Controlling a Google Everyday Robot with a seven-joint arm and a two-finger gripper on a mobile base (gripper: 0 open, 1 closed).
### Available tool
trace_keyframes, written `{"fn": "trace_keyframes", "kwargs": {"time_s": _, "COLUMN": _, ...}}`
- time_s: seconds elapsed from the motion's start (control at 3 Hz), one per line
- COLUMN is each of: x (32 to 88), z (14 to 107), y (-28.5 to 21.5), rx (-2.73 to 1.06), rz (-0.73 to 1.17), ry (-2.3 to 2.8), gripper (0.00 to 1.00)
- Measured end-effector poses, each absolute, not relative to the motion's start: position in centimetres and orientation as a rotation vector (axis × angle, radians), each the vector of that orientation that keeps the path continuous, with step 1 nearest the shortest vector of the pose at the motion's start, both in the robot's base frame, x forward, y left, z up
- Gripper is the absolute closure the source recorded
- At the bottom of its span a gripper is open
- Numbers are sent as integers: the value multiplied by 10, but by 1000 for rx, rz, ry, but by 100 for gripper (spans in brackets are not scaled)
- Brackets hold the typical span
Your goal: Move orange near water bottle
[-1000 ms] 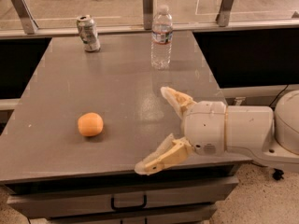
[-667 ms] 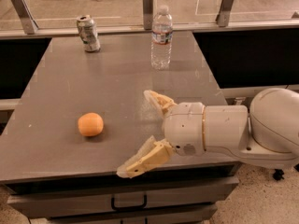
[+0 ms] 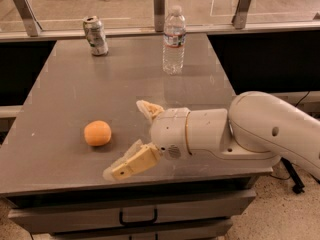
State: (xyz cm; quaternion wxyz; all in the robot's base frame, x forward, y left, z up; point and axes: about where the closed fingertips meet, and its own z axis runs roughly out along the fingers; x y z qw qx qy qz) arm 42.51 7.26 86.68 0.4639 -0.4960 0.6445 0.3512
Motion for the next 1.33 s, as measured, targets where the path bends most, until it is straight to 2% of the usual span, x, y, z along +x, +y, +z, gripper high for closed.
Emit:
{"fn": "trace_keyframes", "kwargs": {"time_s": 0.67, "x": 433, "z": 860, "y": 97, "rx": -1120, "rz": 966, "ry": 1586, "gripper": 0}}
{"fn": "trace_keyframes", "kwargs": {"time_s": 1.33, "x": 435, "z": 864, "y": 116, "rx": -1089, "rz": 964, "ry": 1537, "gripper": 0}}
